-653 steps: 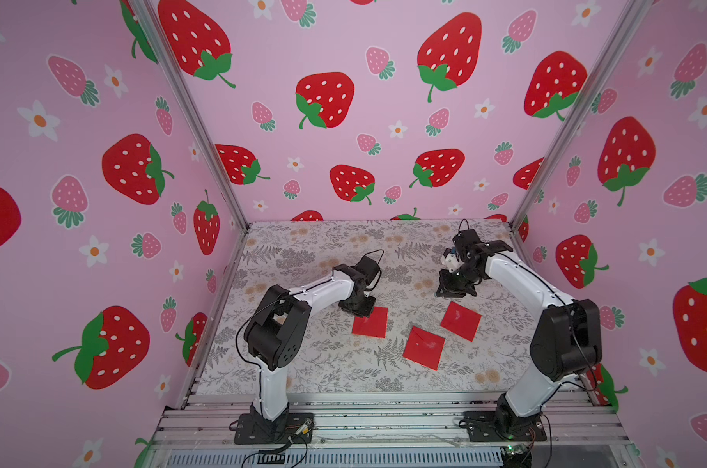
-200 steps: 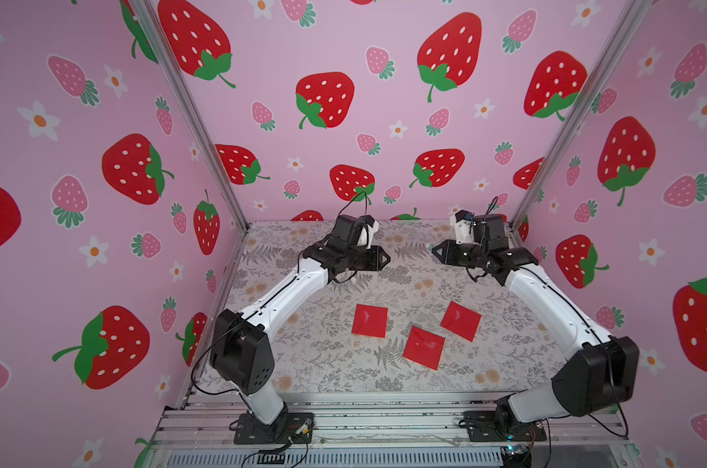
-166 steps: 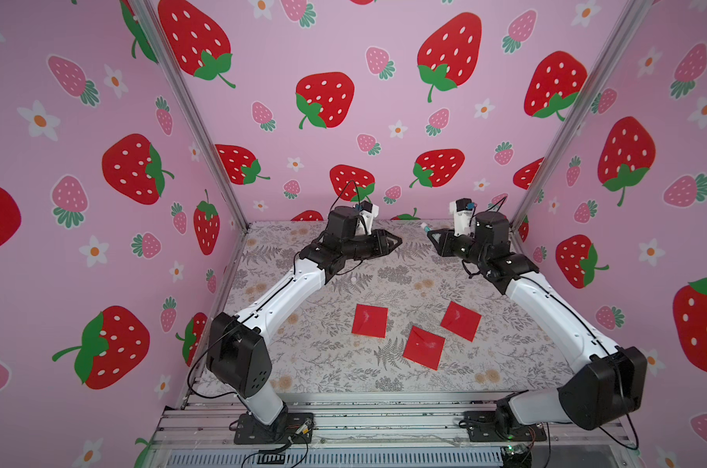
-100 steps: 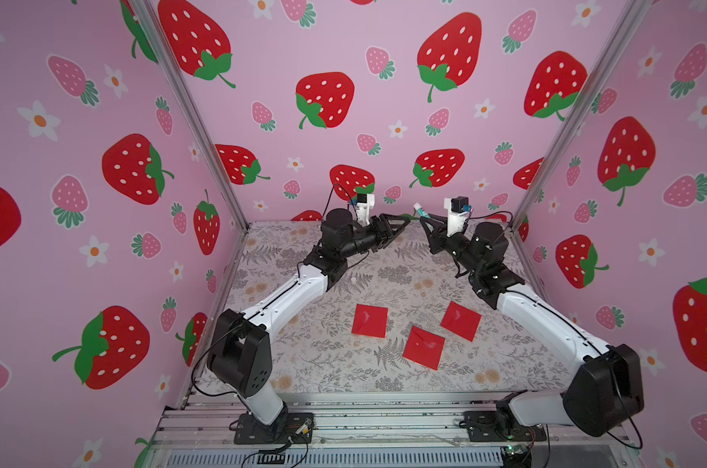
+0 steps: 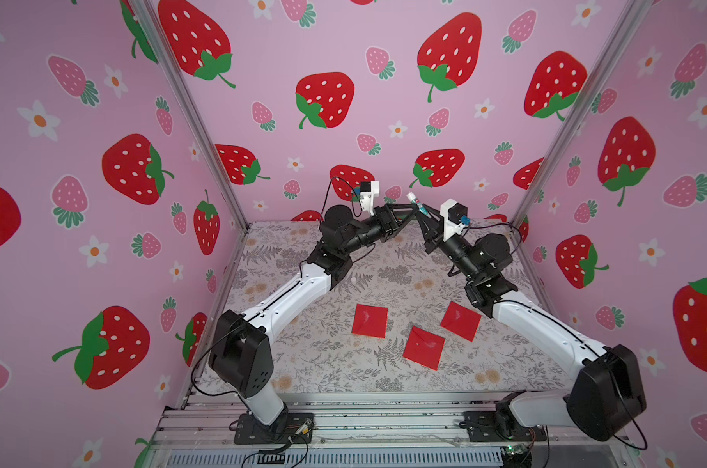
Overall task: Seal the envelope with a glue stick
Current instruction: Screw the glue stick.
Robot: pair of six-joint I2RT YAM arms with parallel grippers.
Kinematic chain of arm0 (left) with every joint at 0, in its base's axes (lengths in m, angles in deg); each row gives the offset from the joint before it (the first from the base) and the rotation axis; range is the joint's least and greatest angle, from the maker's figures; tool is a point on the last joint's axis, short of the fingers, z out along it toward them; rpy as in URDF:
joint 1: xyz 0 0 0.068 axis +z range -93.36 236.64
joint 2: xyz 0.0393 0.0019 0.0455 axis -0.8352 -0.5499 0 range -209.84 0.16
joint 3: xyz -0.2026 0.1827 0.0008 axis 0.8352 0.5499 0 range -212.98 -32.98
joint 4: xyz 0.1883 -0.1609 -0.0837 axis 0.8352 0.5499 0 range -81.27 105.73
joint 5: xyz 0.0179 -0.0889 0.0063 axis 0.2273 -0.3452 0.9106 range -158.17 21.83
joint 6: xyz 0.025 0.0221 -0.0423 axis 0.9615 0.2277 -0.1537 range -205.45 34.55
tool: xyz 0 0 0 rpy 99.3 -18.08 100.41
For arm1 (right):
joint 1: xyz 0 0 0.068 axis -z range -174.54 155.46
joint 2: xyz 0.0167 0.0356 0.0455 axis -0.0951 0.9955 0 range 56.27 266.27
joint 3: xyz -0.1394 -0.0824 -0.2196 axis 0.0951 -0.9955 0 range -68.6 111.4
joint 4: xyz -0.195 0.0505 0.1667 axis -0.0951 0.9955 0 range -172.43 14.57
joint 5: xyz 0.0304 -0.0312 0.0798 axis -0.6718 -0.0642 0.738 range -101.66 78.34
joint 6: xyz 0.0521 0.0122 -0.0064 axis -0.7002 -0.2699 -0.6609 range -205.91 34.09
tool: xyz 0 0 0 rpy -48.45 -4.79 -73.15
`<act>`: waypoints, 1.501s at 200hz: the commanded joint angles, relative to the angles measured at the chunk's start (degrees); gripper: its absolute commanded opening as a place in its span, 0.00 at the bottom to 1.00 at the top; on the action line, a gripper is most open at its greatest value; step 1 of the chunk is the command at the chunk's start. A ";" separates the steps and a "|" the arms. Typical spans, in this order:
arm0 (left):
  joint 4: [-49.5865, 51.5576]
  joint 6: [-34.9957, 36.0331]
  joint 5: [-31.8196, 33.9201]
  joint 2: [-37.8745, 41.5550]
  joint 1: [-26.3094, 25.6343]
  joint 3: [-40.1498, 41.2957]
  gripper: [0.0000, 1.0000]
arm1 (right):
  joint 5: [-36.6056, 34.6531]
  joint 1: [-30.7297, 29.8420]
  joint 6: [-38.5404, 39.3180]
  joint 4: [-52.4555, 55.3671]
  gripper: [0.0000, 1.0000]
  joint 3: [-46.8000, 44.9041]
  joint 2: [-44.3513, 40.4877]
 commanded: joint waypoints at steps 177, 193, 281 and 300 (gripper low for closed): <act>-4.46 3.30 0.64 -0.90 -0.20 -3.42 0.00 | -0.32 -2.38 -0.10 -2.17 0.03 -2.80 -2.43; -3.99 4.86 0.45 -0.02 0.04 -3.66 0.00 | -1.51 -2.38 -2.28 0.18 0.36 -3.07 -4.00; -4.93 10.45 -5.35 4.00 1.11 -7.05 0.00 | 3.35 -2.29 -52.40 12.16 0.64 -1.67 -16.79; -1.71 12.02 -5.37 4.92 1.03 -8.38 0.00 | 5.81 -2.30 -62.08 10.43 0.63 -0.49 -15.67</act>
